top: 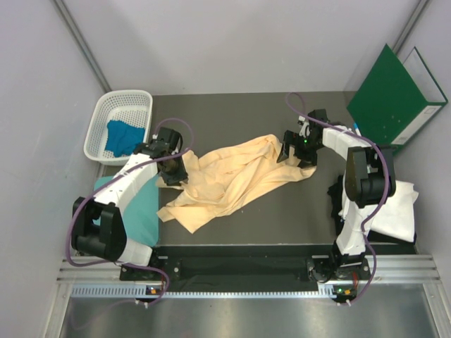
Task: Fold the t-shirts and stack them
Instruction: Flatten out the tshirt
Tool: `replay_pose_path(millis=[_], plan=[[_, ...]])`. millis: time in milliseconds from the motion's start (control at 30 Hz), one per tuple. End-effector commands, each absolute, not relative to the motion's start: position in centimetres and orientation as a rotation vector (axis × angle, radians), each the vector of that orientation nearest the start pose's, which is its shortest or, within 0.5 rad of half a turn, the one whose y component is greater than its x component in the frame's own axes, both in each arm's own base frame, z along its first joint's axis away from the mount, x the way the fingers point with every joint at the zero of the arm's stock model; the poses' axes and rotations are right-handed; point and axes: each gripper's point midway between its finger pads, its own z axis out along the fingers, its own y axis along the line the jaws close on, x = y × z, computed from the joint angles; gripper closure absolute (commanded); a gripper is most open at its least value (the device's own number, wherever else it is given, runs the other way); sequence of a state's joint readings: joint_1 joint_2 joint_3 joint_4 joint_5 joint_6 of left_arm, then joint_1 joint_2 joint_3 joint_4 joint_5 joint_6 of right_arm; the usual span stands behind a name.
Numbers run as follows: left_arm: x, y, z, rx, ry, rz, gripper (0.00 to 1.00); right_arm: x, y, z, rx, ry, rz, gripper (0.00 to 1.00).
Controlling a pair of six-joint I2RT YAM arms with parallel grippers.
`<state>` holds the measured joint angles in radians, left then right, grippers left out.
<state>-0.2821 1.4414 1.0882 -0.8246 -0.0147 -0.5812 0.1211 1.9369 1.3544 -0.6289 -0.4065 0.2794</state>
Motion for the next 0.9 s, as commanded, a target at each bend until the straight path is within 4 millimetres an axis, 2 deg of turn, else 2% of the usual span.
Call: replay_pose_path(millis=[0, 400, 700, 867], plan=[[29.9, -11.0, 12.0, -0.421, 2.661, -0.272, 0.66, 38.8, 12.5, 5.6, 0.097, 2.756, 0.684, 0.00], [30.2, -11.6, 13.5, -0.407, 2.636, -0.334, 0.64, 38.6, 12.6, 5.4, 0.100, 2.760, 0.691, 0.00], [29.2, -12.2, 11.3, -0.414, 2.718, -0.348, 0.64, 38.5, 12.5, 5.2, 0.103, 2.762, 0.689, 0.00], [28.0, -11.9, 9.7, -0.427, 2.798, -0.302, 0.64, 38.6, 12.4, 5.4, 0.107, 2.756, 0.681, 0.00]])
